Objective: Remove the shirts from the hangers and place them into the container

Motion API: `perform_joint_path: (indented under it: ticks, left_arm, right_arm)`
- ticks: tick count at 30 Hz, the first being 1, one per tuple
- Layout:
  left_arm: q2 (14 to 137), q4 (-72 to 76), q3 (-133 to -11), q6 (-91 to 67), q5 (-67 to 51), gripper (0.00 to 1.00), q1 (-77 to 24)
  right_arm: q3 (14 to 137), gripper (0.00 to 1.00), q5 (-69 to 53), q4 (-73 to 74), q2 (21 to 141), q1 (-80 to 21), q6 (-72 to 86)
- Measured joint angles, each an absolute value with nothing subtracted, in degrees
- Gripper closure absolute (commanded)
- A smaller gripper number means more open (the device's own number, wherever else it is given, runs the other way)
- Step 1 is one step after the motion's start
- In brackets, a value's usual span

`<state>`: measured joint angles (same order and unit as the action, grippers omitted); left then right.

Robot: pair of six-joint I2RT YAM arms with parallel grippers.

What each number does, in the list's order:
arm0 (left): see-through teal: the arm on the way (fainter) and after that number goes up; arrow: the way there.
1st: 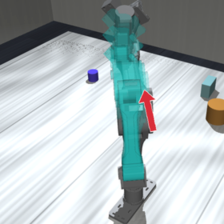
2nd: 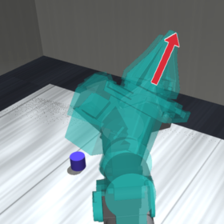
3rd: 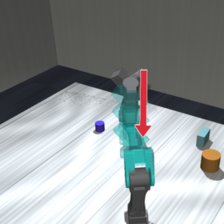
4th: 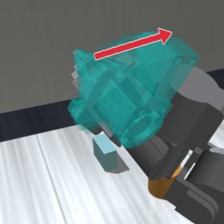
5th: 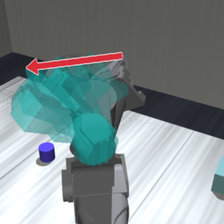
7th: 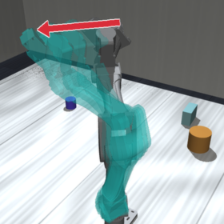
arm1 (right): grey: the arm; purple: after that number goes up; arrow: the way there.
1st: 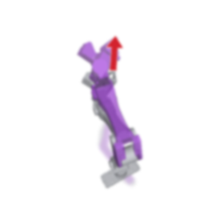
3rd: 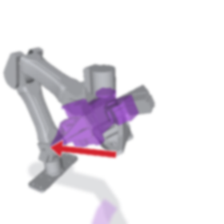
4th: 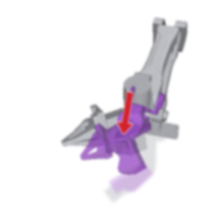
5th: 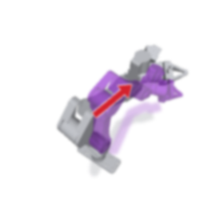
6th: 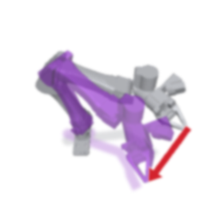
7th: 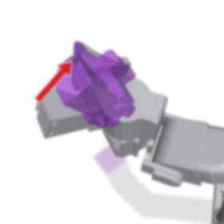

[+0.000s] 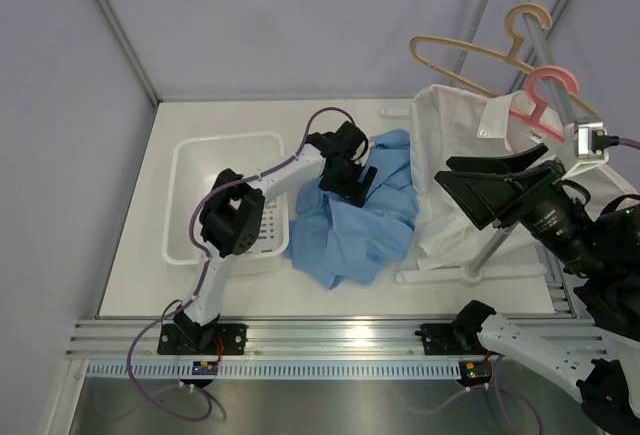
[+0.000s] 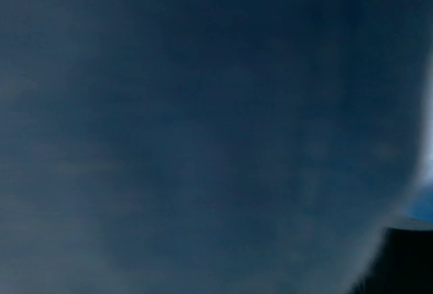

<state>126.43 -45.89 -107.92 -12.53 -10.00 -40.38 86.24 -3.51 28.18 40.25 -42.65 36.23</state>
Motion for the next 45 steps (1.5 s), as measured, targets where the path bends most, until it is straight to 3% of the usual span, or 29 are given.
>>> perform_joint_path:
  ticks: [2,3,5,6,7,14,20,27,35,45]
  left_arm:
    - [126.5,-46.5,-106.5,-12.8,-8.9,0.32,-42.2]
    - [126.6,-46.9,-106.2,-13.0,-8.3,0.51,-43.1]
    - [126.7,-47.3,-105.6,-13.6,-6.8,0.69,-44.4]
    - [126.7,-47.6,-105.4,-13.6,-5.9,0.97,-44.7]
    - [126.7,-47.7,-105.0,-14.0,-5.1,1.0,-44.8]
    - [125.7,-47.8,-103.6,-13.6,2.7,1.0,-43.3]
    - [113.2,-45.9,-109.5,-8.4,10.4,1.0,-38.2]
    - [91.6,-27.3,-125.1,-0.8,12.5,1.0,-28.3]
    - [77.5,-10.0,-133.1,9.8,13.8,1.0,-28.9]
    - [68.9,-11.4,-123.7,15.0,16.5,1.0,-28.9]
  right_arm:
    - [84.5,0.07,-3.5,28.5,40.2,-42.7,36.2]
    - [83.7,0.07,-3.5,28.7,40.2,-42.7,36.3]
    - [82.5,0.07,-3.5,29.0,40.2,-42.7,36.4]
    - [82.2,0.07,-3.5,29.1,40.1,-42.7,36.4]
    - [81.9,0.07,-3.4,29.1,40.1,-42.7,36.5]
    - [81.3,0.07,-2.0,29.8,37.8,-42.7,36.5]
    - [81.4,0.07,-1.0,31.7,35.8,-42.7,36.5]
    - [82.1,0.07,0.4,34.9,35.3,-42.7,36.2]
    - [81.6,0.07,0.9,36.3,34.7,-42.7,36.0]
    - [77.8,0.07,0.0,34.6,34.4,-42.7,36.2]
